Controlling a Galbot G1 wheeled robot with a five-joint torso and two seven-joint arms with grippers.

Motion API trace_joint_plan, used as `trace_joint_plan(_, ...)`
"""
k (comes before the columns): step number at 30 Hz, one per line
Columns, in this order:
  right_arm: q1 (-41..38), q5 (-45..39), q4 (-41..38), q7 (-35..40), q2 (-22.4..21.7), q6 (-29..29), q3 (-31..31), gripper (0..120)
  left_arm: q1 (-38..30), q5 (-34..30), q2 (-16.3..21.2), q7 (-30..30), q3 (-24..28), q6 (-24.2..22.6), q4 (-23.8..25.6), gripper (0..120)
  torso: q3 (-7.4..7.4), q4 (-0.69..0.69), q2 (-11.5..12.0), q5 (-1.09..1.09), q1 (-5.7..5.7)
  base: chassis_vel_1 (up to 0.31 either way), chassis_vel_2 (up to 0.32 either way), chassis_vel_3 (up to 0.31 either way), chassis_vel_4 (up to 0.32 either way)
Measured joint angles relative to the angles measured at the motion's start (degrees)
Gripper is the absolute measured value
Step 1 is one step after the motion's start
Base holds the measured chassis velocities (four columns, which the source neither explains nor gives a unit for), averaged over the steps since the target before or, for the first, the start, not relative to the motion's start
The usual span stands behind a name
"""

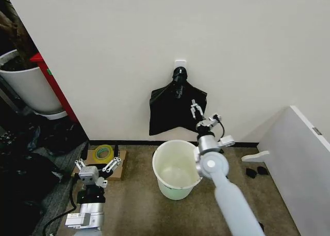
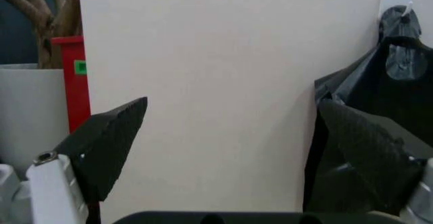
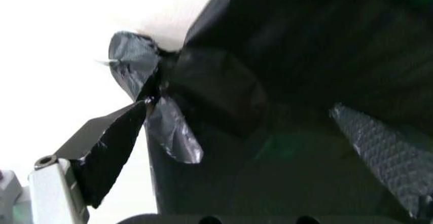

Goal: Place the garbage bag over the trash bin.

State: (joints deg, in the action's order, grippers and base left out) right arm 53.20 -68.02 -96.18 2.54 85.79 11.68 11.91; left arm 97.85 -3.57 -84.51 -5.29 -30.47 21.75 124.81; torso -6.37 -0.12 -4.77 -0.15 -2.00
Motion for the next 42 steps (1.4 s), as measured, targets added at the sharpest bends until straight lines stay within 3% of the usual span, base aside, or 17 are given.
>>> trace_joint_plan(7, -2.59, 0.17, 2.67, -1.40, 3.08, 0.63, -1.25, 100, -0.64, 0.03, -0.45, -0.22, 0.08, -0.01, -1.01, 100, 0.00, 0.00, 0.00, 0.00, 0.00, 0.000, 0.000, 0.000, 0.000)
trace_joint_plan(15, -5.90, 0.76, 7.10, -5.10, 4.47, 1.65, -2.01, 68, -1.18, -0.15, -0.08, -0.49, -0.04, -0.10, -2.40, 100, 0.00, 0.00, 0.00, 0.00, 0.00, 0.000, 0.000, 0.000, 0.000)
trace_joint_plan(21, -6.10, 1.16, 7.25, -6.25, 5.21, 1.96, -2.07, 51, -1.14, -0.52, 0.42, -0.78, -0.13, -0.09, -2.57, 100, 0.00, -0.01, 0.00, 0.00, 0.00, 0.000, 0.000, 0.000, 0.000)
trace_joint_plan(25, -5.75, 1.58, 6.99, -7.57, 5.56, 2.29, -2.06, 32, -1.06, -1.03, 0.71, -0.87, -0.17, -0.04, -2.57, 100, 0.00, -0.01, 0.00, 0.00, 0.01, 0.000, 0.000, 0.000, 0.000)
trace_joint_plan(27, -5.67, 1.63, 6.85, -7.84, 5.58, 2.37, -2.06, 30, -1.06, -1.05, 0.74, -0.89, -0.17, -0.03, -2.57, 100, 0.01, -0.01, 0.00, 0.00, 0.01, 0.000, 0.000, 0.000, 0.000)
trace_joint_plan(34, -4.86, 2.78, 5.64, -8.21, 5.31, 2.88, -1.89, 0, -1.30, -1.06, 0.74, -1.10, -0.05, 0.03, -2.98, 100, 0.01, 0.00, 0.00, 0.00, 0.01, 0.000, 0.000, 0.000, 0.000)
trace_joint_plan(40, -2.24, 5.06, 3.41, -6.82, 2.88, 3.19, -2.65, 0, -1.54, -1.06, 0.69, -1.33, 0.06, 0.04, -3.20, 100, 0.01, 0.00, 0.00, 0.01, 0.01, 0.000, 0.000, 0.000, 0.000)
trace_joint_plan(42, 0.67, 6.11, 1.03, -6.90, -0.10, 3.50, -4.00, 0, -1.64, -1.06, 0.62, -1.51, 0.14, 0.08, -3.29, 100, 0.01, 0.00, -0.01, 0.02, 0.01, 0.000, 0.000, 0.000, 0.000)
